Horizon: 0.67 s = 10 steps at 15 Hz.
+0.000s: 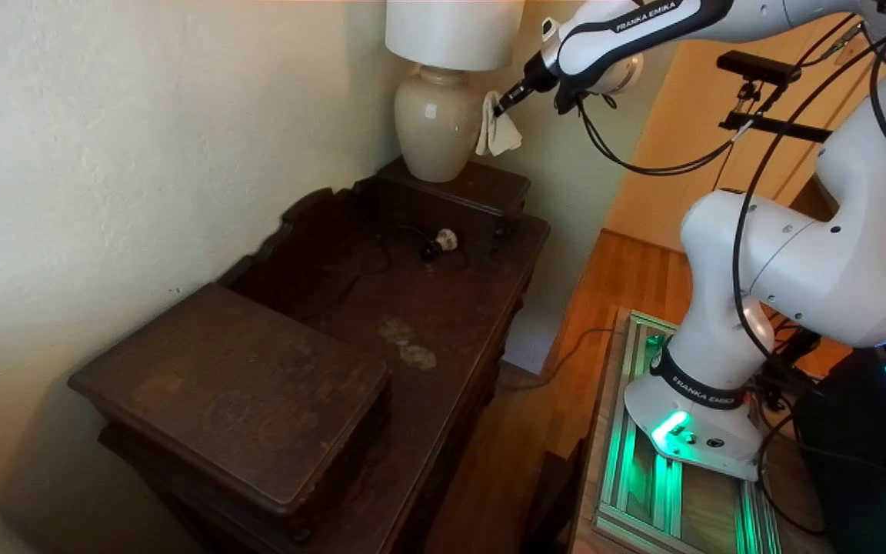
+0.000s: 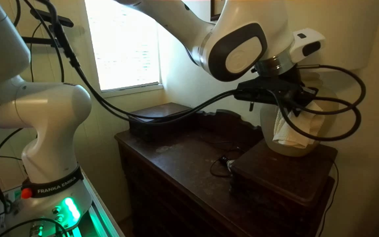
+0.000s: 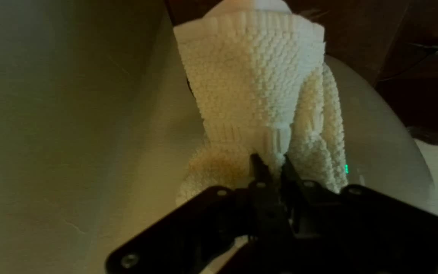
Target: Use the towel to wipe the lamp
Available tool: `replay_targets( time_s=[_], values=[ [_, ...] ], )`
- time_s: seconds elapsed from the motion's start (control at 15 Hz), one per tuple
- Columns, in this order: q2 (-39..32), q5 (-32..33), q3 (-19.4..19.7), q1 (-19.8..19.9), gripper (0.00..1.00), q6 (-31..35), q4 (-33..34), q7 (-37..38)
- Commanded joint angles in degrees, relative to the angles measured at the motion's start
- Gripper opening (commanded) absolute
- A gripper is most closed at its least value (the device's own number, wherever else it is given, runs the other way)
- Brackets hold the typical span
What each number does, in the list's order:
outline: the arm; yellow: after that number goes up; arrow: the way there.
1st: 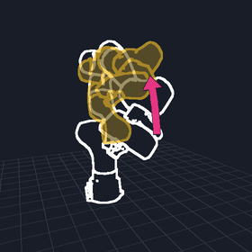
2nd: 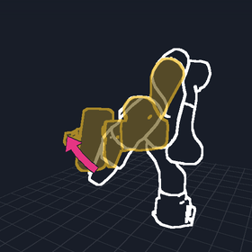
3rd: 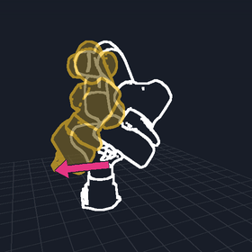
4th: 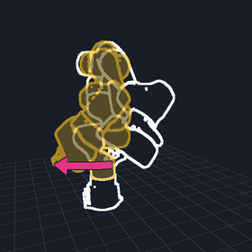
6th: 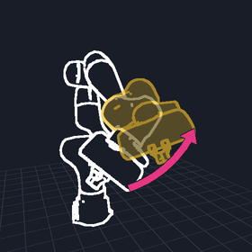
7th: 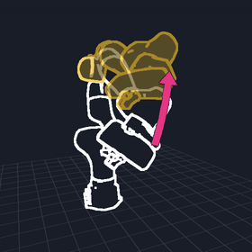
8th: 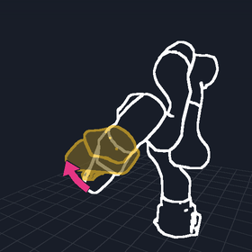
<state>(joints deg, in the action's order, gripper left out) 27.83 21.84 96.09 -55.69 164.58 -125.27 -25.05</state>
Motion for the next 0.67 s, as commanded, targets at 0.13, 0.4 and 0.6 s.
replay_targets(
  time_s=[0.13, 0.4, 0.6],
  values=[
    [-6.5, -3.2, -8.5, 8.0, 0.03, -3.7, -4.9, 2.6],
    [-10.1, -6.0, -16.6, 15.6, 0.03, -9.4, -7.1, 3.5],
    [-11.3, -8.6, -24.1, 22.1, 0.03, -13.1, -8.3, 2.3]
  ],
)
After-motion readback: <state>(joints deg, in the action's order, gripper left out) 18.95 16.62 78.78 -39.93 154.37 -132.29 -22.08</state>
